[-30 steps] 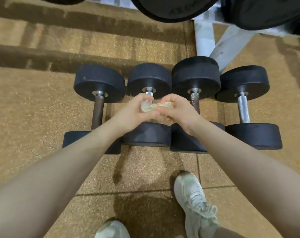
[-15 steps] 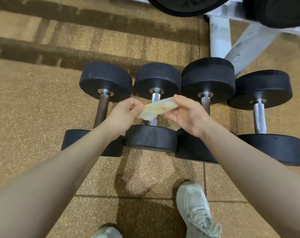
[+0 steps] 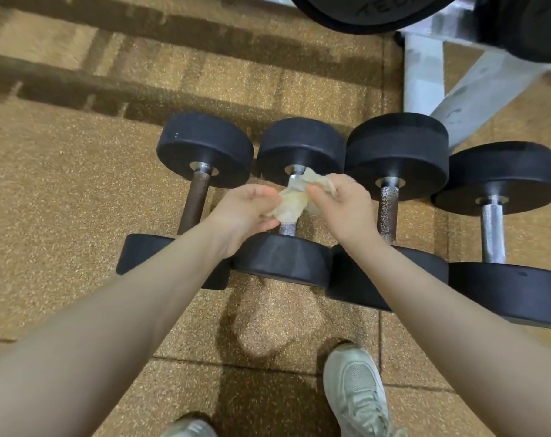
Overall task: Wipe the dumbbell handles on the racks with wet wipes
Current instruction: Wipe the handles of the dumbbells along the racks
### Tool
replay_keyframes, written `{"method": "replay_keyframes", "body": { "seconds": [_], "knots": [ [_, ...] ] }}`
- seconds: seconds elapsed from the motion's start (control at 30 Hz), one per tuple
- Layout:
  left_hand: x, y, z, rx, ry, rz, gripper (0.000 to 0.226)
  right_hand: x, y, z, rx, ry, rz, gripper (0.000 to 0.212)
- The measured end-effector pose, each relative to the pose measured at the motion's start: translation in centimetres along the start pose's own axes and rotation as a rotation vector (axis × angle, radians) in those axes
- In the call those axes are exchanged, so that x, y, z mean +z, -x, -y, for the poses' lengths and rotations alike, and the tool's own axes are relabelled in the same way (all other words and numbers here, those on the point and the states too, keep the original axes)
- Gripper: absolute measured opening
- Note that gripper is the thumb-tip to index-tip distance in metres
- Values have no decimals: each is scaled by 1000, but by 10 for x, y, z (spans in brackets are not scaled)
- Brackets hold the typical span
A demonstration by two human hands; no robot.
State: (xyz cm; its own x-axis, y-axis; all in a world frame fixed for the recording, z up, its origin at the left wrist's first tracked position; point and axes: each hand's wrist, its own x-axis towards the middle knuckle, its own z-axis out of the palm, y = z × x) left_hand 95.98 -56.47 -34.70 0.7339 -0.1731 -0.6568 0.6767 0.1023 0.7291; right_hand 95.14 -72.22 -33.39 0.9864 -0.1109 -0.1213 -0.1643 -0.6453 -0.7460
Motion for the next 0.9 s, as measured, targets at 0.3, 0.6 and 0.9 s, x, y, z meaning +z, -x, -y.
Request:
{"method": "replay_keyframes", "body": {
  "seconds": [0.3, 0.6, 0.9],
  "knots": [
    [10, -4, -5, -99, 167, 185, 51, 9, 11, -16, -460, 529, 63, 40],
    [-29, -9, -1, 81, -754, 156, 33, 10, -35, -38, 540, -654, 59, 20],
    [-45, -20, 12, 52, -921, 393, 29, 30, -60, -57, -416, 452, 373, 25]
  ]
}}
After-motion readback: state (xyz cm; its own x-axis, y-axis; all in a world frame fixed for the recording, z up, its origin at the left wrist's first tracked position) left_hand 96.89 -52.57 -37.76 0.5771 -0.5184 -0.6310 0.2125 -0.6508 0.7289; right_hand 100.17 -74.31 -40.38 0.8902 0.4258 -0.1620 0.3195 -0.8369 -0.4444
